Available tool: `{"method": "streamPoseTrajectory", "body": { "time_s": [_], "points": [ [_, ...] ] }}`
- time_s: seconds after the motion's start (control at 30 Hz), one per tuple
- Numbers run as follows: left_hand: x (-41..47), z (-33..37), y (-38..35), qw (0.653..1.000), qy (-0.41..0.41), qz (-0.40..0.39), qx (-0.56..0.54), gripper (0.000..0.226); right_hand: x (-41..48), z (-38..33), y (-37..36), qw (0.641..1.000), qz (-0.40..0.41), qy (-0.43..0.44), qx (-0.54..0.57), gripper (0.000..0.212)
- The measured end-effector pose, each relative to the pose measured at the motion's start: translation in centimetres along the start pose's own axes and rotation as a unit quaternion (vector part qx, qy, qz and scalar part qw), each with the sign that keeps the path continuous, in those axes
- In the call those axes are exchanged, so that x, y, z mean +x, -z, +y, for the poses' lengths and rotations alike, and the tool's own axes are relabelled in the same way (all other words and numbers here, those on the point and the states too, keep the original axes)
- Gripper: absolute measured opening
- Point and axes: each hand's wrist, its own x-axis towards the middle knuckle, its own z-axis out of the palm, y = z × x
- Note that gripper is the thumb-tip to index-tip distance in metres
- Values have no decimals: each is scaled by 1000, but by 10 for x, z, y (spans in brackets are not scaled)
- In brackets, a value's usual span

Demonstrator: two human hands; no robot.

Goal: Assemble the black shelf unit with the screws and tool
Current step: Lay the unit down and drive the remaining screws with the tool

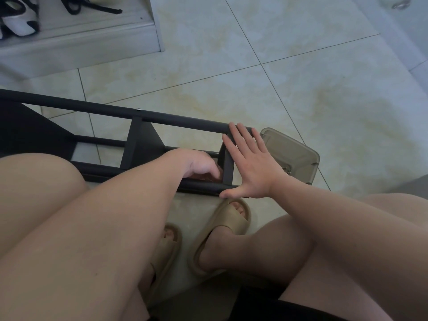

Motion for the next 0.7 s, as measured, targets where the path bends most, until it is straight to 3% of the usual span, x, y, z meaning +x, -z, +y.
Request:
{"method": "streamPoseTrajectory", "body": {
  "time_s": [0.07, 0.2, 0.37, 0.5, 0.53, 0.7],
  "points": [
    [0, 1, -2, 1000, 8, -12, -9, 20, 0, -1, 0, 1000, 1, 1, 1, 136],
    [2, 1, -5, 1000, 3, 3, 20, 9, -2, -2, 0, 1000, 0, 0, -1, 136],
    [1, 0, -3, 1000, -4, 10, 13, 29, -1, -1, 1, 1000, -6, -1, -3, 136],
    [2, -1, -1, 1000, 5, -14, -5, 15, -1, -2, 1, 1000, -9, -2, -8, 136],
    [2, -2, -2, 1000, 9, -25, -5, 21, -1, -2, 1, 1000, -8, -2, -7, 136],
    [4, -1, -5, 1000, -7, 2, 19, 12, -3, -3, 1, 1000, -6, -1, -3, 136]
  ]
}}
